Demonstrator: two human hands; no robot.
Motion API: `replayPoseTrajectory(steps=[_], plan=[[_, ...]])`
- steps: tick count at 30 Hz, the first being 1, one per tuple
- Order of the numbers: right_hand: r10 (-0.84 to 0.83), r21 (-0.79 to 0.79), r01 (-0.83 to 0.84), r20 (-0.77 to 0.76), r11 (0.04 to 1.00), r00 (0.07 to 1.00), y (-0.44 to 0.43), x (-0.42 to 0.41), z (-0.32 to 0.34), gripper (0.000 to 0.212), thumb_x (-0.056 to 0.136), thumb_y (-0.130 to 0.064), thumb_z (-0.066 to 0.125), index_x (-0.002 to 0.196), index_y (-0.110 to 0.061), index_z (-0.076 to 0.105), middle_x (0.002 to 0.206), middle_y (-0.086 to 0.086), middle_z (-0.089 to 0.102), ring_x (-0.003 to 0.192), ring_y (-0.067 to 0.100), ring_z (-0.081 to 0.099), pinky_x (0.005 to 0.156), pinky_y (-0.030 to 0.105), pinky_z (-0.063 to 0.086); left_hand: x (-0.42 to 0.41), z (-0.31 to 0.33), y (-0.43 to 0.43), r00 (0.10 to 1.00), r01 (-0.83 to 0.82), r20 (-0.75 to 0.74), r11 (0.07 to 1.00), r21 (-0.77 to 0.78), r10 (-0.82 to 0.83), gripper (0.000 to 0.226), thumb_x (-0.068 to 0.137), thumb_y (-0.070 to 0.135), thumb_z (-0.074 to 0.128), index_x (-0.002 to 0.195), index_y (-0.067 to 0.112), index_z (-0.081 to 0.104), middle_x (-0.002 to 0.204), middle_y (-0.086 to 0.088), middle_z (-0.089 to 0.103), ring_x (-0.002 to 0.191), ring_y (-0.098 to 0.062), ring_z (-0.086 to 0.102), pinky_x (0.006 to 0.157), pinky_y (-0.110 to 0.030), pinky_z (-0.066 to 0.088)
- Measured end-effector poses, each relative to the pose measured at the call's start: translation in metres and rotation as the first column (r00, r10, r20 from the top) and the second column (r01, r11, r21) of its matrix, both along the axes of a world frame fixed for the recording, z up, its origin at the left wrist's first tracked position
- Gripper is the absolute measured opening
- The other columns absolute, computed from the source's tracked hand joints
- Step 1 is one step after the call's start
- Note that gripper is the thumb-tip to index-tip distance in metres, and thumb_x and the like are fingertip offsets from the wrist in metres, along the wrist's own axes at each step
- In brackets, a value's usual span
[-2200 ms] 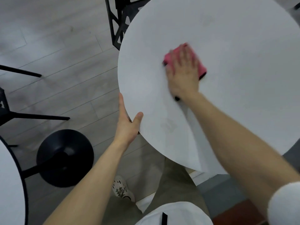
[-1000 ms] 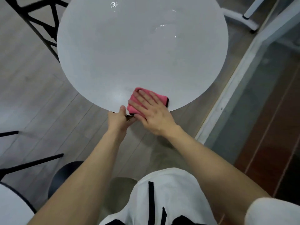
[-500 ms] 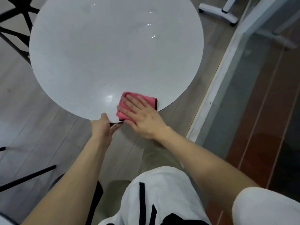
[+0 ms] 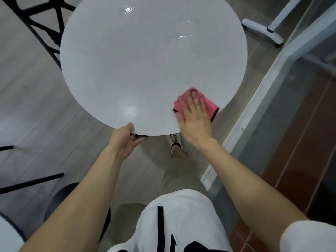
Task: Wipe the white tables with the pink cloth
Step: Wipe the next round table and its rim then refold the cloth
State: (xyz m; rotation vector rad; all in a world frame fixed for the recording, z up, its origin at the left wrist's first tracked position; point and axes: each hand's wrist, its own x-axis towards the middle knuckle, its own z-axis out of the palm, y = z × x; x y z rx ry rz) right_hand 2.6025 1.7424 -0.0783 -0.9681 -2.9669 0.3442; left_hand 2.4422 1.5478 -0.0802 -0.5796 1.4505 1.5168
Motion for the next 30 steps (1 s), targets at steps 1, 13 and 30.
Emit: replayPoseTrajectory(steps=[1,13,30], plan=[[0.189,0.001,-0.189,-0.013,0.982,0.982,-0.029,-0.008,-0.002,0.061,0.117,-0.046,0.028,0.171,-0.017,0.027,0.18,0.011,0.015,0.168,0.027,0.006,0.135,0.052,0.009,-0.001,0.003,-0.002,1.0,0.012,0.017,1.0,0.008,-0.012,0.028,0.109,0.006,0.05,0.133,-0.004,0.061,0.129,-0.024,0.072,0.115,-0.043,0.076,0.094,-0.062,0.064],[0.764,0.038,-0.772,0.123,0.635,0.634,-0.026,-0.035,-0.01,0.064,0.117,-0.052,0.027,0.174,-0.029,0.007,0.182,0.001,-0.002,0.169,0.023,-0.002,0.135,0.053,0.016,-0.118,0.019,-0.056,0.792,0.129,-0.508,0.907,-0.401,-0.338,0.075,0.106,0.002,0.058,0.168,0.034,0.033,0.139,0.002,0.062,0.105,-0.023,0.076,0.088,-0.036,0.066],[0.678,-0.006,-0.684,0.139,0.73,0.722,-0.058,-0.049,-0.01,0.07,0.116,-0.051,0.031,0.174,-0.02,0.006,0.182,0.002,-0.003,0.169,0.021,0.0,0.133,0.053,0.023,-0.177,0.01,-0.076,0.908,0.068,-0.378,0.955,-0.288,-0.178,0.041,0.102,-0.005,0.068,0.142,0.003,0.066,0.115,-0.023,0.078,0.08,-0.025,0.079,0.086,-0.042,0.067]])
